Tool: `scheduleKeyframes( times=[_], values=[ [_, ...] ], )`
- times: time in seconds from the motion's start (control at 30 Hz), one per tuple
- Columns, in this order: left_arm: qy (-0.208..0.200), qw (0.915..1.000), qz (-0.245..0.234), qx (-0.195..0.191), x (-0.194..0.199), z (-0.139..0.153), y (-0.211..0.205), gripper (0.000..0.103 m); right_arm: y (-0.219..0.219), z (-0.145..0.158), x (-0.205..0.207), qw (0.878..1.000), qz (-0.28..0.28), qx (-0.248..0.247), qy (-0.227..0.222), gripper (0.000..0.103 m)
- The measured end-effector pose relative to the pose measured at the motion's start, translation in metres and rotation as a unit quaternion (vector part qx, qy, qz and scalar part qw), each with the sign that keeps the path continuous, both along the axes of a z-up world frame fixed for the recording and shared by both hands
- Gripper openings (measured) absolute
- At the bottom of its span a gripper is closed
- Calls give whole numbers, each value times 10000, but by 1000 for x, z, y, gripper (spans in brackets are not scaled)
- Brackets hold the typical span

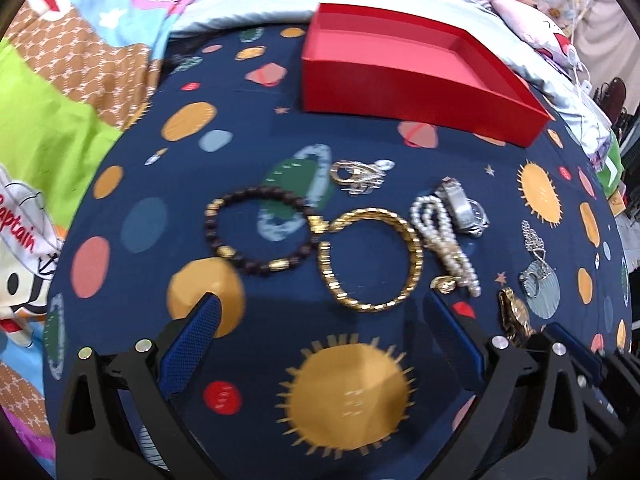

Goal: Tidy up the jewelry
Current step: 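Grasp the gold bangle with the left gripper while the right gripper grasps the small gold charm, then carry both items over the red tray and open both grippers to drop them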

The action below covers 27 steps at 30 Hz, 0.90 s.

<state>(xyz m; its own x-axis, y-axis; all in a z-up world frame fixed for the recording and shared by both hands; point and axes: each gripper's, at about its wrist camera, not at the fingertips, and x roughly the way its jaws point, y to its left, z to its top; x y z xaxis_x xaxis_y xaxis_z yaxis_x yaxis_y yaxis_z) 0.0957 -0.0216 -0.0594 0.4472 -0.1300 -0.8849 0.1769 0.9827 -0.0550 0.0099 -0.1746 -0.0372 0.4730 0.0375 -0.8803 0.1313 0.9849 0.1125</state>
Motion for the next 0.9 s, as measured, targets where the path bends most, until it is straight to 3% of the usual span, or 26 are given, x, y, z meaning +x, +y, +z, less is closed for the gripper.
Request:
scheduleKeyframes(
  times=[0.27,0.43,0.67,0.9],
  values=[
    [-182,9998,-60,77,6,-3,-16,78,-6,-3,-1,9999,-99,96,17,12],
    [-303,9993,-188,89,5,1,-22,53,-8,-4,0,9999,-102,126,8,12],
    [-140,9991,-287,-265,0,9,-16,52,-11,4,-1,9997,-126,169,-111,12],
    [-257,9975,-335,-569,-15,43,-1,53,-13,30,-5,9990,-76,198,-403,12]
  ],
)
